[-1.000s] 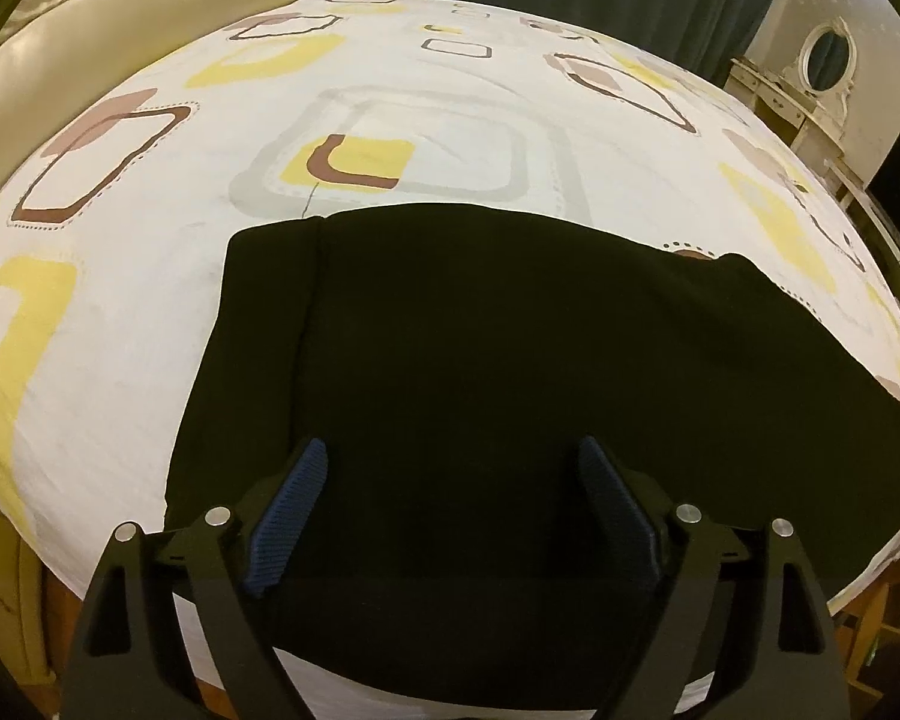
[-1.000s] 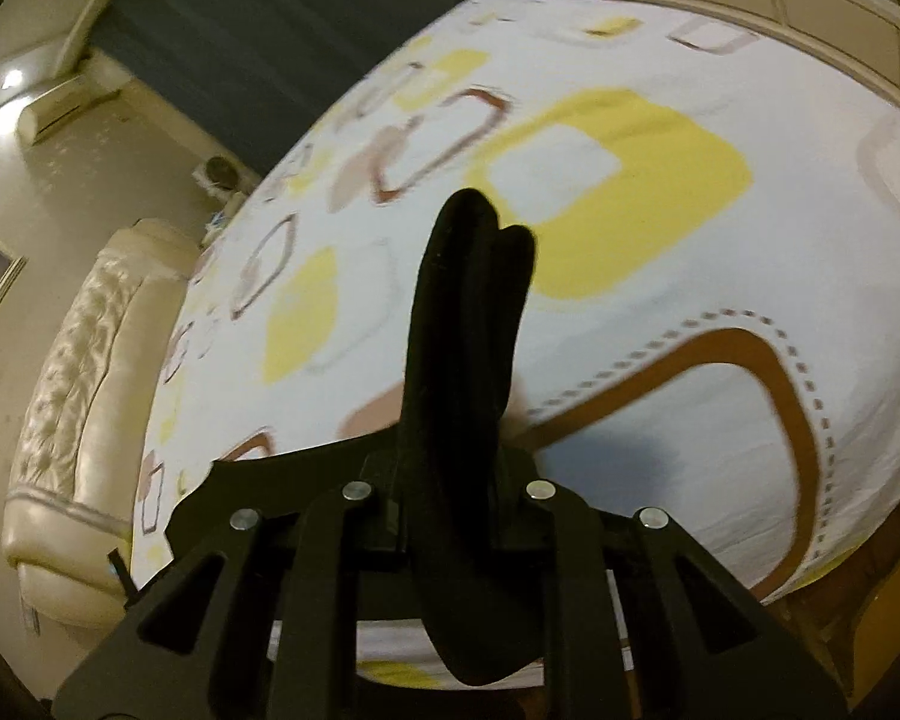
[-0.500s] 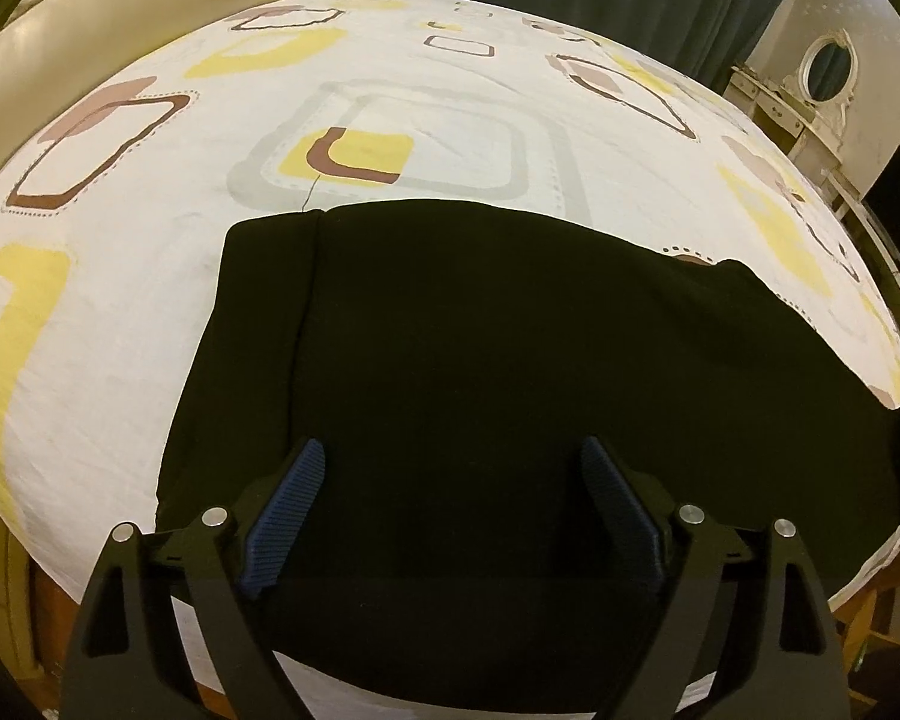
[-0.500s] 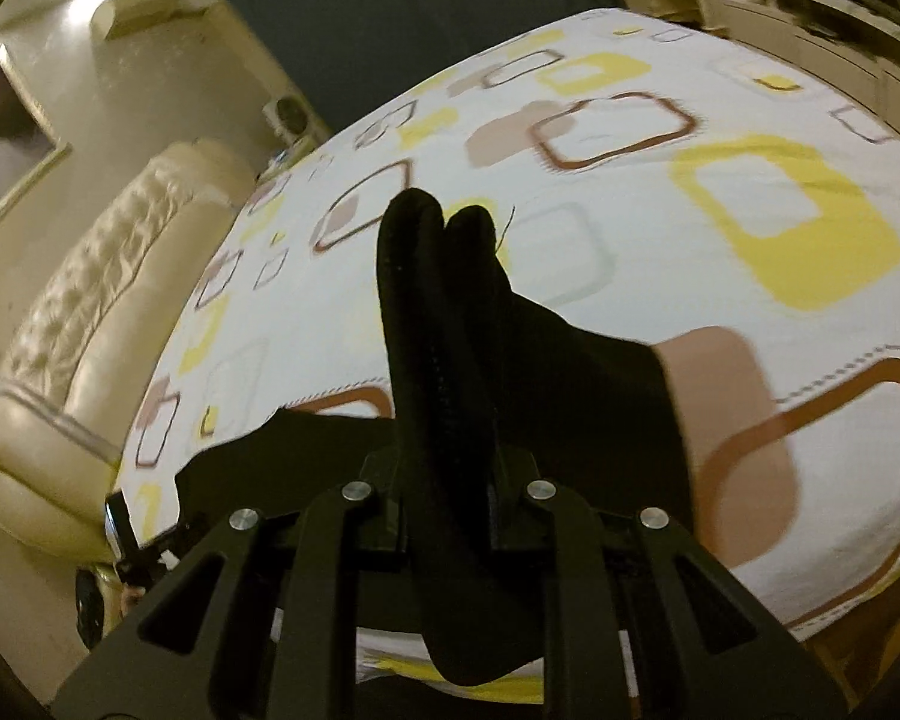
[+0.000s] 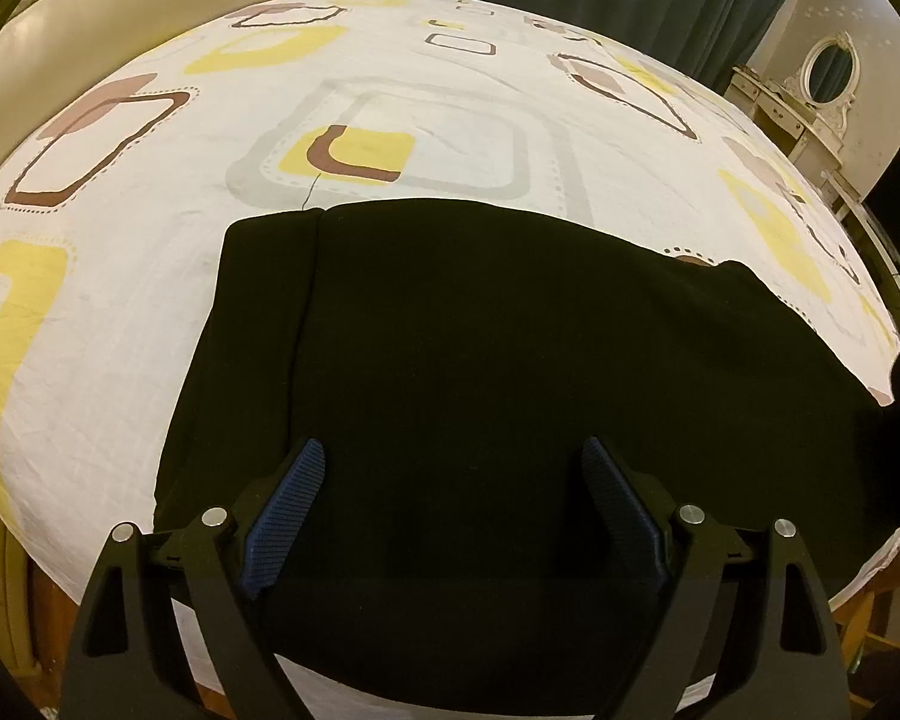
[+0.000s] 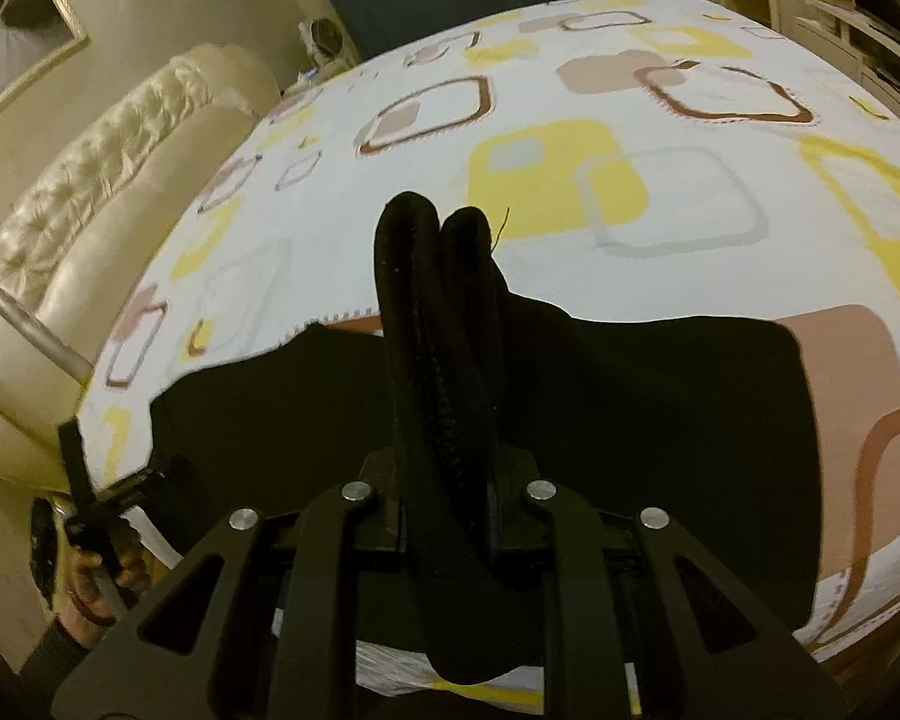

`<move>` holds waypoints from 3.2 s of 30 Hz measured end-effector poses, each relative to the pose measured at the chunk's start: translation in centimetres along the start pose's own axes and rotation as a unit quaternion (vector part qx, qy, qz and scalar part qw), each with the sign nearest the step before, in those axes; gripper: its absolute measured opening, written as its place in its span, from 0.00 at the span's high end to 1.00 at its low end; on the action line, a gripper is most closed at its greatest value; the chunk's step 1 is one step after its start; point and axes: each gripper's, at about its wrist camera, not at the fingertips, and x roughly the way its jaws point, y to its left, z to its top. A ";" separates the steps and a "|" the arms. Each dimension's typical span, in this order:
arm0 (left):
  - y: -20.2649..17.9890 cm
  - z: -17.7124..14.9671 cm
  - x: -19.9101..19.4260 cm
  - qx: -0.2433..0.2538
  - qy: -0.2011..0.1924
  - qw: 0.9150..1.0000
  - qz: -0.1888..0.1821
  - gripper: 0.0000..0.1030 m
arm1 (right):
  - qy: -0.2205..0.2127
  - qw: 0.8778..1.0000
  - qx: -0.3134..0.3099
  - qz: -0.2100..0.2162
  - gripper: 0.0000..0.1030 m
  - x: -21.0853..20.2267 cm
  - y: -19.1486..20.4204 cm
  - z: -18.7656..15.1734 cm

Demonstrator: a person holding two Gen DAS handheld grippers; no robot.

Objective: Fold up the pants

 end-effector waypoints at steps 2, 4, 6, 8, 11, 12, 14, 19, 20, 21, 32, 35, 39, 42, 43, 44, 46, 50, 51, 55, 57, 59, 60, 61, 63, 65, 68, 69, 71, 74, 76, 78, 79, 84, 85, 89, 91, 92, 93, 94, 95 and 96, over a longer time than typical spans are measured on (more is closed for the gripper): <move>0.0 0.0 0.0 0.000 0.000 1.000 0.000 0.16 | 0.010 1.000 -0.002 0.003 0.84 1.2 0.8 -0.5; 0.0 0.0 0.0 0.000 0.000 1.000 -0.001 0.16 | 0.016 1.000 -0.008 -0.005 0.84 2.0 1.4 -0.9; 0.0 0.0 0.0 -0.002 0.000 1.000 -0.001 0.16 | 0.024 1.000 -0.015 -0.010 0.84 3.0 2.0 -1.3; 0.0 0.0 0.0 -0.002 0.000 1.000 0.000 0.16 | 0.030 0.999 -0.024 -0.020 0.84 3.9 2.8 -1.9; 0.0 0.0 0.0 -0.001 -0.002 1.000 0.001 0.15 | 0.037 0.998 -0.042 -0.041 0.84 5.1 3.9 -2.6; 0.0 0.0 0.0 -0.001 -0.002 1.000 0.002 0.15 | 0.038 0.997 -0.046 -0.044 0.83 5.4 4.1 -2.8; 0.0 0.0 0.1 -0.001 -0.002 1.000 0.002 0.15 | 0.042 0.996 -0.055 -0.053 0.83 6.0 4.5 -3.1; 0.0 0.0 0.1 -0.001 -0.003 1.000 0.002 0.15 | 0.046 0.994 -0.070 -0.070 0.83 7.1 5.2 -3.6; 0.0 0.0 0.1 -0.001 -0.003 1.000 0.002 0.15 | 0.046 0.994 -0.069 -0.070 0.83 7.2 5.4 -3.7; 0.0 0.0 0.1 -0.001 -0.003 1.000 0.003 0.15 | 0.045 0.994 -0.069 -0.071 0.83 7.3 5.5 -3.7; 0.0 -0.1 0.1 0.000 -0.004 1.000 0.004 0.15 | 0.045 0.992 -0.090 -0.073 0.83 7.7 7.1 -4.1; 0.0 -0.1 0.1 0.000 -0.004 1.000 0.004 0.15 | 0.047 0.992 -0.096 -0.072 0.82 7.8 7.7 -4.3; 0.0 -0.1 0.1 0.000 -0.004 1.000 0.004 0.15 | 0.050 0.992 -0.096 -0.066 0.78 8.0 7.9 -4.5; 0.0 -0.1 0.1 0.000 -0.005 1.000 0.004 0.15 | 0.051 0.994 -0.084 -0.051 0.73 8.0 7.9 -4.7; -0.1 -0.1 0.1 0.000 -0.005 1.000 0.004 0.15 | 0.053 0.995 -0.078 -0.043 0.70 7.9 7.9 -4.7; -0.1 -0.1 0.1 0.000 -0.005 1.000 0.004 0.15 | 0.055 0.995 -0.070 -0.032 0.69 7.9 7.8 -4.8; -0.1 -0.1 0.1 0.000 -0.004 1.000 0.004 0.15 | 0.058 0.996 -0.061 -0.019 0.68 7.8 7.8 -5.1; -0.1 -0.1 0.1 0.000 -0.005 1.000 0.005 0.15 | 0.060 0.997 -0.057 -0.001 0.68 7.4 8.1 -5.5; -0.1 -0.1 0.1 0.001 -0.005 1.000 0.005 0.15 | 0.062 0.997 -0.053 0.007 0.68 7.3 8.2 -5.7; 0.0 -0.1 0.1 0.002 -0.006 1.000 0.004 0.15 | 0.070 0.995 -0.062 0.015 0.65 7.4 8.7 -6.4; 0.0 -0.1 0.1 0.002 -0.006 1.000 0.005 0.15 | 0.073 0.995 -0.061 0.019 0.64 7.8 8.5 -6.7; 0.0 0.0 0.1 0.002 -0.006 1.000 0.006 0.15 | 0.072 0.996 -0.050 0.027 0.64 8.2 8.1 -7.0; 0.0 0.0 0.1 0.002 -0.007 1.000 0.007 0.15 | 0.070 0.996 -0.045 0.031 0.64 8.4 7.9 -7.1; 0.1 0.0 0.1 0.002 -0.007 1.000 0.008 0.15 | 0.069 0.996 -0.044 0.034 0.64 8.5 7.8 -7.2; 0.1 0.1 0.0 0.003 -0.008 1.000 0.010 0.15 | 0.067 0.996 -0.044 0.037 0.64 8.6 7.7 -7.2; -0.1 0.1 -0.1 0.001 -0.009 1.000 0.012 0.15 | 0.067 0.996 -0.047 0.040 0.64 8.5 7.7 -7.2; -0.2 0.2 -0.3 -0.001 -0.012 1.000 0.014 0.15 | 0.067 0.995 -0.044 0.051 0.61 8.5 7.5 -7.1; -0.4 0.2 -0.4 0.000 -0.012 1.000 0.013 0.15 | 0.063 0.995 -0.042 0.059 0.60 8.3 7.4 -7.1; -0.6 0.2 -0.8 0.002 -0.018 1.000 0.015 0.15 | 0.055 0.995 -0.039 0.074 0.59 7.6 7.1 -7.0; -1.1 0.3 -1.4 0.013 -0.031 0.999 0.019 0.15 | 0.042 0.992 -0.013 0.116 0.59 6.1 6.0 -6.2; -1.6 0.3 -1.8 0.021 -0.037 0.999 0.016 0.15 | 0.031 0.990 0.001 0.135 0.56 5.2 5.2 -5.7; -2.0 0.3 -2.1 0.025 -0.041 0.999 0.011 0.15 | 0.007 0.988 0.017 0.155 0.49 3.7 3.6 -4.6; -2.2 0.3 -2.2 0.029 -0.042 0.999 0.007 0.15 | -0.010 0.987 0.025 0.156 0.46 2.7 2.3 -3.8; -3.4 0.2 -2.3 0.046 -0.045 0.998 -0.005 0.15 | -0.078 0.984 0.104 0.123 0.45 -0.9 -7.4 -0.2; -3.6 0.2 -2.3 0.048 -0.045 0.998 -0.007 0.15 | -0.084 0.982 0.122 0.114 0.45 -1.1 -9.1 0.2; -4.0 0.0 -2.0 0.050 -0.042 0.998 -0.012 0.15 | -0.083 0.978 0.183 0.062 0.45 -0.7 -16.0 1.7; -4.2 -0.3 -1.8 0.052 -0.039 0.998 -0.013 0.15 | -0.059 0.976 0.199 0.066 0.45 0.7 -18.0 2.2; -4.3 -0.4 -1.7 0.055 -0.037 0.998 -0.012 0.15 | -0.046 0.974 0.208 0.076 0.45 1.3 -18.9 2.2; -4.4 -0.4 -1.7 0.058 -0.037 0.998 -0.011 0.15 | -0.036 0.972 0.215 0.083 0.45 2.0 -19.4 2.2; -4.5 -0.5 -1.7 0.061 -0.038 0.997 -0.009 0.15 | -0.024 0.969 0.224 0.098 0.45 2.8 -20.0 2.1; -4.5 -0.6 -1.6 0.063 -0.038 0.997 -0.008 0.15 | -0.012 0.965 0.233 0.117 0.45 3.5 -20.4 1.8; -4.6 -0.7 -1.6 0.065 -0.037 0.997 -0.008 0.15 | 0.001 0.960 0.242 0.139 0.51 4.3 -20.7 1.5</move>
